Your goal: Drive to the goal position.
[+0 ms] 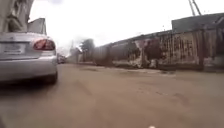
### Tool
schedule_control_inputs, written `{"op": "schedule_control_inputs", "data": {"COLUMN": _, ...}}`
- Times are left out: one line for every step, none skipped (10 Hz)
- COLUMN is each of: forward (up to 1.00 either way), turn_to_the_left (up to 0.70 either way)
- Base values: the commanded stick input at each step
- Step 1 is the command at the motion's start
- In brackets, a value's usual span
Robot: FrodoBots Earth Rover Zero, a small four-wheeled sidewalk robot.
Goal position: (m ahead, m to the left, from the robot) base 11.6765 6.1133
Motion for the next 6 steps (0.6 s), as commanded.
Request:
{"op": "schedule_control_inputs", "data": {"forward": 0.5, "turn_to_the_left": 0.0}}
{"op": "schedule_control_inputs", "data": {"forward": 0.5, "turn_to_the_left": 0.0}}
{"op": "schedule_control_inputs", "data": {"forward": 0.5, "turn_to_the_left": 0.0}}
{"op": "schedule_control_inputs", "data": {"forward": 0.5, "turn_to_the_left": 0.0}}
{"op": "schedule_control_inputs", "data": {"forward": 0.5, "turn_to_the_left": 0.0}}
{"op": "schedule_control_inputs", "data": {"forward": 0.5, "turn_to_the_left": 0.0}}
